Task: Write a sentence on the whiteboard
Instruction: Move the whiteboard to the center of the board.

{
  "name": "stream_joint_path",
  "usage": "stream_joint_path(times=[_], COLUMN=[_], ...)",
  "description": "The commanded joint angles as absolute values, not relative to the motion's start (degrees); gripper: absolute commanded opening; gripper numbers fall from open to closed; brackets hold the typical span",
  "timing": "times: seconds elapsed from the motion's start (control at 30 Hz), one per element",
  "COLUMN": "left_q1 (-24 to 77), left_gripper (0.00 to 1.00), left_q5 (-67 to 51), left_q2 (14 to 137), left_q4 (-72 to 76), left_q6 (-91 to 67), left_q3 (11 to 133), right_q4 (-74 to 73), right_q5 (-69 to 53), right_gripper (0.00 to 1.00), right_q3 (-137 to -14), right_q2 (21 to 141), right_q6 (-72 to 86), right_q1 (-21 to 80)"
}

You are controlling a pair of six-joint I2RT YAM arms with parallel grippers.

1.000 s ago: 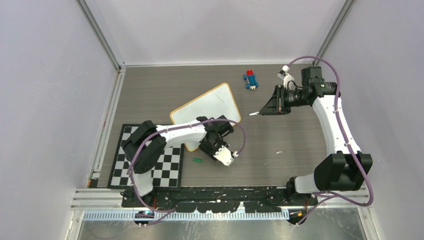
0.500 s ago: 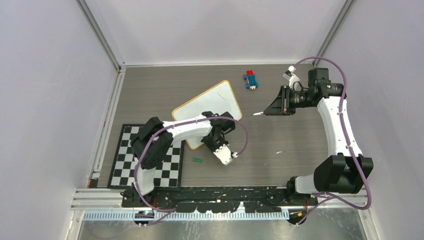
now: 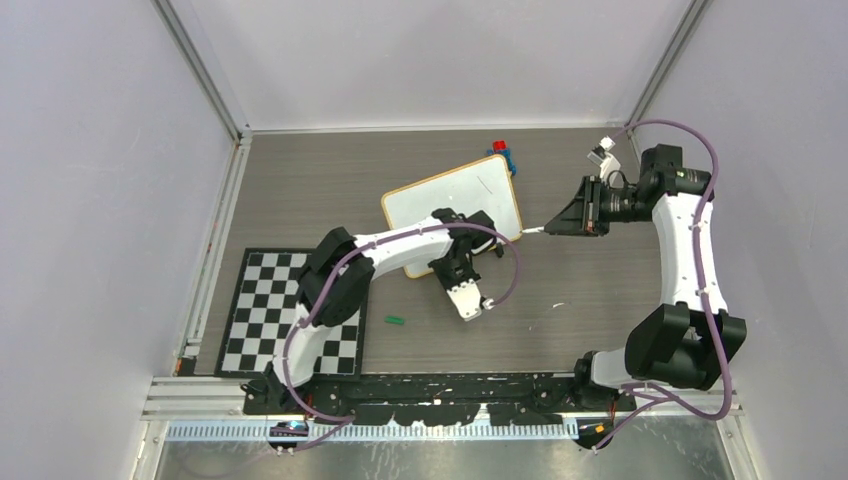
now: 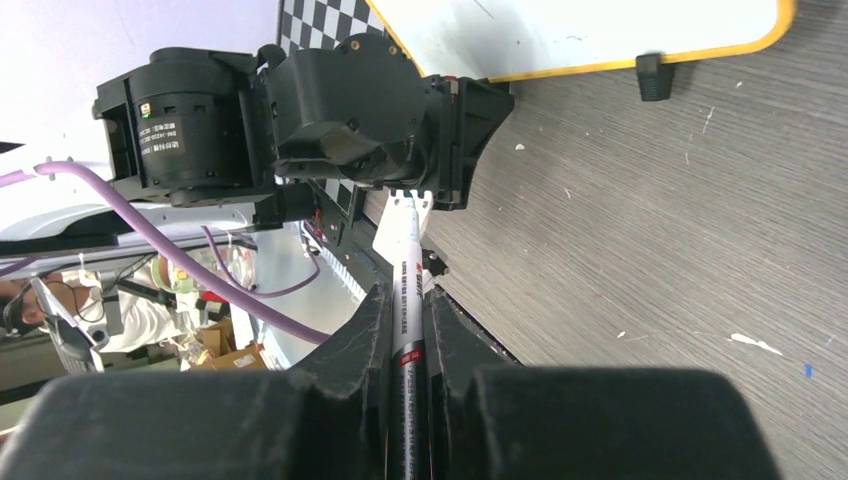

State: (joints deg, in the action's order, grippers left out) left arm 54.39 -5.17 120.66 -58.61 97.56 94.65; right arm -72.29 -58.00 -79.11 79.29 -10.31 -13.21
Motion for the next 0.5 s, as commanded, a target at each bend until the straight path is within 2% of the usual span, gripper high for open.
stream_joint_path(times=[0.0,0.47], left_q1=[54.9,56.3], left_gripper=[0.07,0.10], left_q5=[-4.2,-3.5], left_q2=[123.9,133.4], left_q4=[-60.4,-62.0], left_q6=[101.5,103.6], left_q3=[101.5,116.7], right_q4=[-77.4,-83.3], right_q5=[-60.6,-62.1], right_gripper=[0.00,0.00], right_q3=[-81.6,-84.0], right_q2=[80.0,81.9], right_q6=[-16.0,-22.4], right_q1=[-15.5,-22.5])
